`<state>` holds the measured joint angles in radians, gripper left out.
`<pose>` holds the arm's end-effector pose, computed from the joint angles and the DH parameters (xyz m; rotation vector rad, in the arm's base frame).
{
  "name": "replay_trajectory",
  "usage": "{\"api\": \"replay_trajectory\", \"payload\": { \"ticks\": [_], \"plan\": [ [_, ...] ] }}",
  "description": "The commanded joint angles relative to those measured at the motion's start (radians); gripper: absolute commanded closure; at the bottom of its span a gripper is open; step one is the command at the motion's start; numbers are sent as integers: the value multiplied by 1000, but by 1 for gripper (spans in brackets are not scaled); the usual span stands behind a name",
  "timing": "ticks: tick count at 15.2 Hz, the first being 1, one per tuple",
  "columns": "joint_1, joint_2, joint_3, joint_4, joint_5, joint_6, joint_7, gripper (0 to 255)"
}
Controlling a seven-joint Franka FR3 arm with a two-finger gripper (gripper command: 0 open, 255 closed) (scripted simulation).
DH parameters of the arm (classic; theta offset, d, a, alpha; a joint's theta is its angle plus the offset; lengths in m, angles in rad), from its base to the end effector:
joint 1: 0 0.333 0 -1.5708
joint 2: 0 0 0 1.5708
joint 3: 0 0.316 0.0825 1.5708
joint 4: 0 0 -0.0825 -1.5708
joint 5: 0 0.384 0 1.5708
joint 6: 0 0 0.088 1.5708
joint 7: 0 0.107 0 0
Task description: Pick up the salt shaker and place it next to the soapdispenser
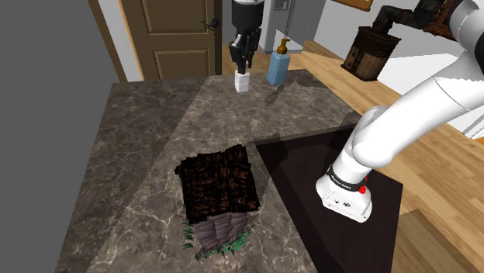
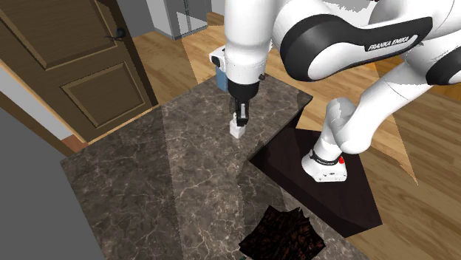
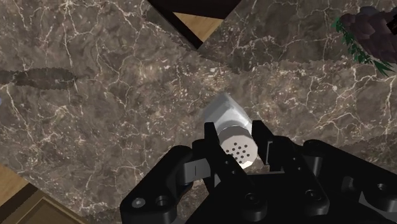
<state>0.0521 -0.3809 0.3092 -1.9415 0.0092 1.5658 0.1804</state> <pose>0.3992 0.1781 0.6277 3.0283 0.2418 0.0242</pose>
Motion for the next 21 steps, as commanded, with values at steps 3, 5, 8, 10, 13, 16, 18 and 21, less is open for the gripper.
{"api": "replay_trajectory", "payload": {
  "ticks": [3,5,8,10,13,16,18,21],
  "plan": [
    [-3,15,0,67,-4,-53,-1,255],
    [-4,24,0,103,-7,-80,-1,255],
    [-6,40,1,159,-11,-121,-1,255],
    [-8,51,2,198,-14,-149,-1,255],
    [-10,70,4,258,-19,-190,0,255],
    [-30,27,-54,211,-27,-182,-81,255],
    [-44,4,-92,185,-35,-177,-134,255],
    [-65,-22,-149,156,-51,-169,-212,255]
  ]
}}
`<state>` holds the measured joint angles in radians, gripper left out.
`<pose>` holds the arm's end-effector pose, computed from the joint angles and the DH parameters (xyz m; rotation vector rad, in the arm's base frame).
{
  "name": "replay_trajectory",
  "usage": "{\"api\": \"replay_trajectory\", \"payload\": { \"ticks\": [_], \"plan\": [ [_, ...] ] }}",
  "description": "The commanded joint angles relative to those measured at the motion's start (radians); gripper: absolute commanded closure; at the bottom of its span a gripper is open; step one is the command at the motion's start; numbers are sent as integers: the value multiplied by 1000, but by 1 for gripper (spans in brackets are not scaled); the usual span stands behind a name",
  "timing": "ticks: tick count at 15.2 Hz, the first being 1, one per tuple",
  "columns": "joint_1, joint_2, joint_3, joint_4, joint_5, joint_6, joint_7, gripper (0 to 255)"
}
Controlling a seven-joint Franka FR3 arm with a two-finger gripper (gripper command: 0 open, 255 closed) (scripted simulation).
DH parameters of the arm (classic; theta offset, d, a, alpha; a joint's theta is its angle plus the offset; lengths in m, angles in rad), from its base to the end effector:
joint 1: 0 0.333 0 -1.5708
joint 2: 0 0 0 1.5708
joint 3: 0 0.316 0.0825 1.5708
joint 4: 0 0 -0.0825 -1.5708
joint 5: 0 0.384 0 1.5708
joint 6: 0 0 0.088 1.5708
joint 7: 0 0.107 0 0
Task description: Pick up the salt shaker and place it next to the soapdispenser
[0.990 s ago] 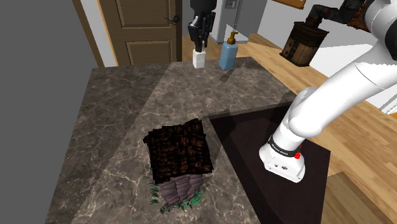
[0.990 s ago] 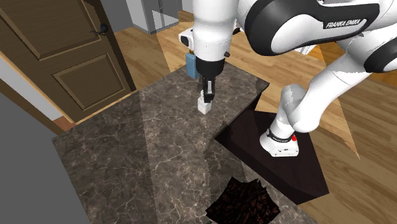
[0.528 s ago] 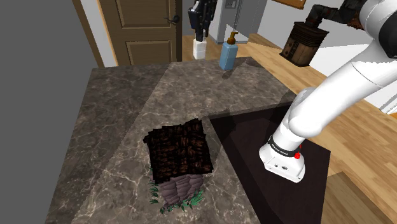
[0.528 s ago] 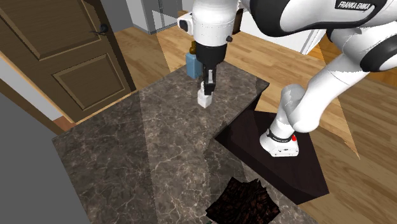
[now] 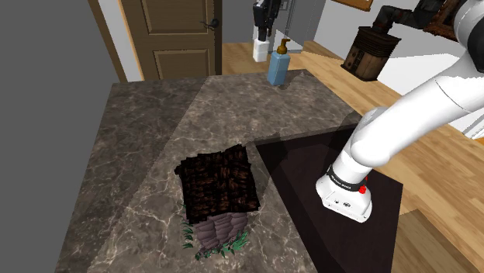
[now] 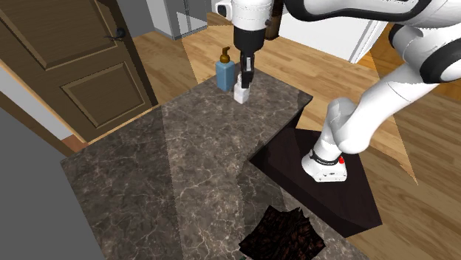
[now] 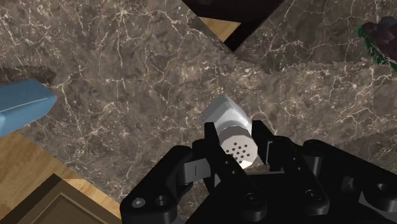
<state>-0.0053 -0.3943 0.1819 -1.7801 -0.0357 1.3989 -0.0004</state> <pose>0.3997 0.0872 0.6994 3.0284 0.2387 0.0242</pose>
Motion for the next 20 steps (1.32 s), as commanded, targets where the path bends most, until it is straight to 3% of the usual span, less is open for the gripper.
{"api": "replay_trajectory", "payload": {
  "ticks": [1,11,20],
  "plan": [
    [-15,-15,-40,-13,-13,1,-57,255],
    [-87,-18,-225,-26,-81,33,-309,255],
    [-150,73,-391,59,-118,67,-536,255]
  ]
}}
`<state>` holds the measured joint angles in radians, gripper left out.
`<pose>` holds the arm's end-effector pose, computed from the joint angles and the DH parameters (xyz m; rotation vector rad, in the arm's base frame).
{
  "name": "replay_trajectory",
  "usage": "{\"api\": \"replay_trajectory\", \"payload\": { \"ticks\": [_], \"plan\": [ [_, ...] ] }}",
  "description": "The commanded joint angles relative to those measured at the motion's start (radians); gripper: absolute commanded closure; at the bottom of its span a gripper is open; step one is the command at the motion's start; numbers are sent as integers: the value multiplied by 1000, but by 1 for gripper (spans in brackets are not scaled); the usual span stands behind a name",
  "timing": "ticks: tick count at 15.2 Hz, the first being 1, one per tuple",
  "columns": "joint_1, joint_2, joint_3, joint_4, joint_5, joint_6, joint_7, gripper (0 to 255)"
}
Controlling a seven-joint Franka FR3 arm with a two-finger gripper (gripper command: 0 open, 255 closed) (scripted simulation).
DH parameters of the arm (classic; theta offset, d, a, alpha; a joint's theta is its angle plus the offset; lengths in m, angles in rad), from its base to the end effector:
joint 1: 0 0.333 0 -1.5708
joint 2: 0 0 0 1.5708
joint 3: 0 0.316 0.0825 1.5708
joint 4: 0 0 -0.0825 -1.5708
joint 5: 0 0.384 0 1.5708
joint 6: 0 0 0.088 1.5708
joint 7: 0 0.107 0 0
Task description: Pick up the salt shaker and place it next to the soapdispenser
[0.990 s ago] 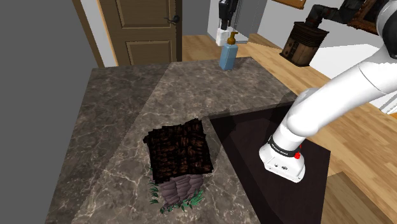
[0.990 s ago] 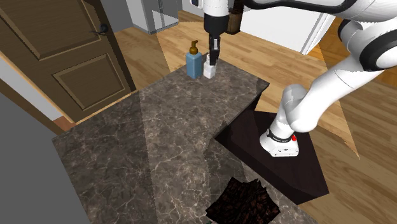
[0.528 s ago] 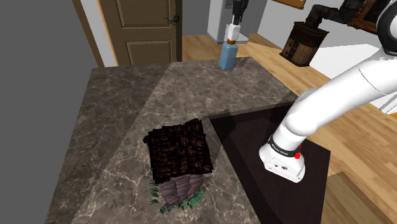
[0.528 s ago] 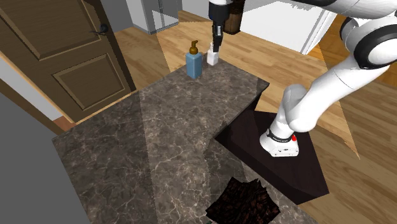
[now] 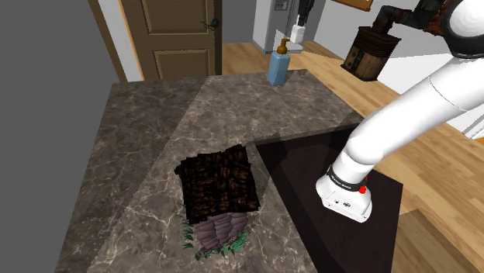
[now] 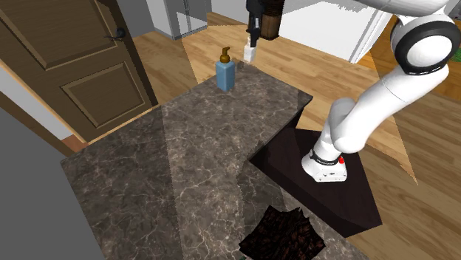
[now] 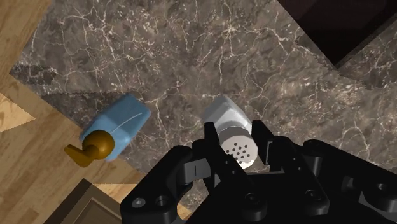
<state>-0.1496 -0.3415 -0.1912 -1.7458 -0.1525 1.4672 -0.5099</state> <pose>0.3967 -0.1792 0.6991 3.0291 0.2398 0.0239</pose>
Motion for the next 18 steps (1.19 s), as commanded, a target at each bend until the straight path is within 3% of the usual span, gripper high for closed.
{"api": "replay_trajectory", "payload": {
  "ticks": [1,10,14,18],
  "plan": [
    [-13,36,-36,41,-2,2,-52,255],
    [-87,235,-203,244,43,16,-295,255],
    [-140,364,-274,383,104,3,-411,255],
    [-227,526,-331,570,198,-37,-528,255]
  ]
}}
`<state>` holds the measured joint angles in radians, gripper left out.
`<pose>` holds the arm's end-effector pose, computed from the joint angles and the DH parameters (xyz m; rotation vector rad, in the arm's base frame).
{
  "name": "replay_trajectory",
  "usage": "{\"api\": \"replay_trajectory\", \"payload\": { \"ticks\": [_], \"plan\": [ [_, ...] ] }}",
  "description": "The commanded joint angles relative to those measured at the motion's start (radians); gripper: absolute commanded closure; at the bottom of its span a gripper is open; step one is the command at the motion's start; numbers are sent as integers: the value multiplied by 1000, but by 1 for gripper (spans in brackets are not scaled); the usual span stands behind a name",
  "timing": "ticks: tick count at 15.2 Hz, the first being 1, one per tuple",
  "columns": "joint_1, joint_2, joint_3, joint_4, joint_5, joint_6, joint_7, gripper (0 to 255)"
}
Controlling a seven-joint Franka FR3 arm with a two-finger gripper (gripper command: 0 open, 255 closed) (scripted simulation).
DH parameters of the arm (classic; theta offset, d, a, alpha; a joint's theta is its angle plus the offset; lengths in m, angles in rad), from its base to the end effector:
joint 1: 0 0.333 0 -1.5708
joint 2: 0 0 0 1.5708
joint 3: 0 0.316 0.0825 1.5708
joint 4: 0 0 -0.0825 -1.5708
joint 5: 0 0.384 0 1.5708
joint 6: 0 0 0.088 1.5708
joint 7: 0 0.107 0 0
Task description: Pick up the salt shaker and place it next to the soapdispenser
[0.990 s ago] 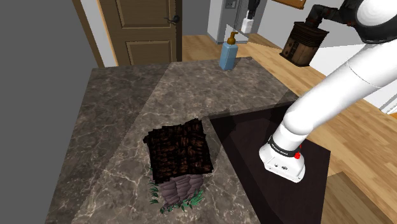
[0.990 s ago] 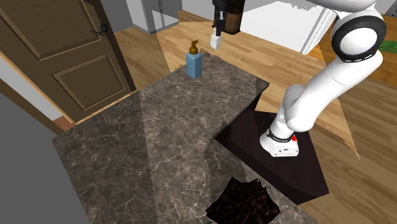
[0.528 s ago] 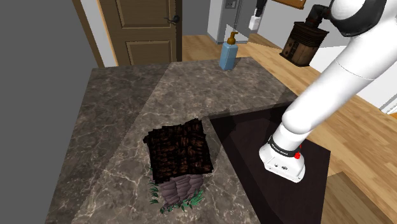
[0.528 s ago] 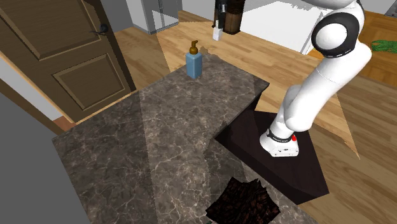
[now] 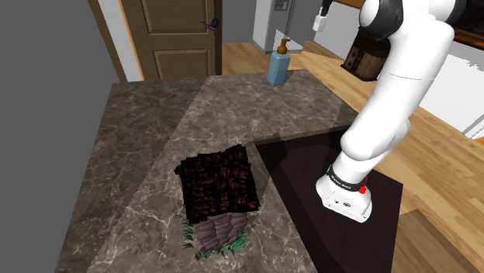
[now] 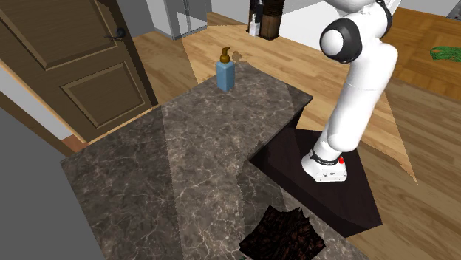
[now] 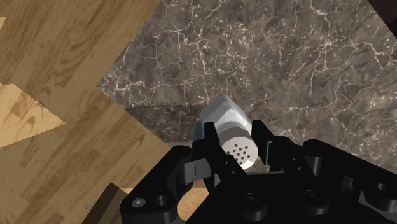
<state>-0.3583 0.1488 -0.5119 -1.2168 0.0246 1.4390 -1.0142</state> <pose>0.3963 -0.4195 0.7018 3.0294 0.2374 0.0231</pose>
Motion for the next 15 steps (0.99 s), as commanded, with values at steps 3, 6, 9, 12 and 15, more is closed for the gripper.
{"api": "replay_trajectory", "payload": {
  "ticks": [3,6,9,12,15],
  "plan": [
    [-119,184,-34,237,113,-70,-101,255],
    [-94,140,-28,131,85,-4,-91,255],
    [-73,107,-27,42,66,54,-83,255],
    [-58,80,-25,-36,50,108,-76,255],
    [-46,58,-23,-106,38,158,-69,255]
  ]
}}
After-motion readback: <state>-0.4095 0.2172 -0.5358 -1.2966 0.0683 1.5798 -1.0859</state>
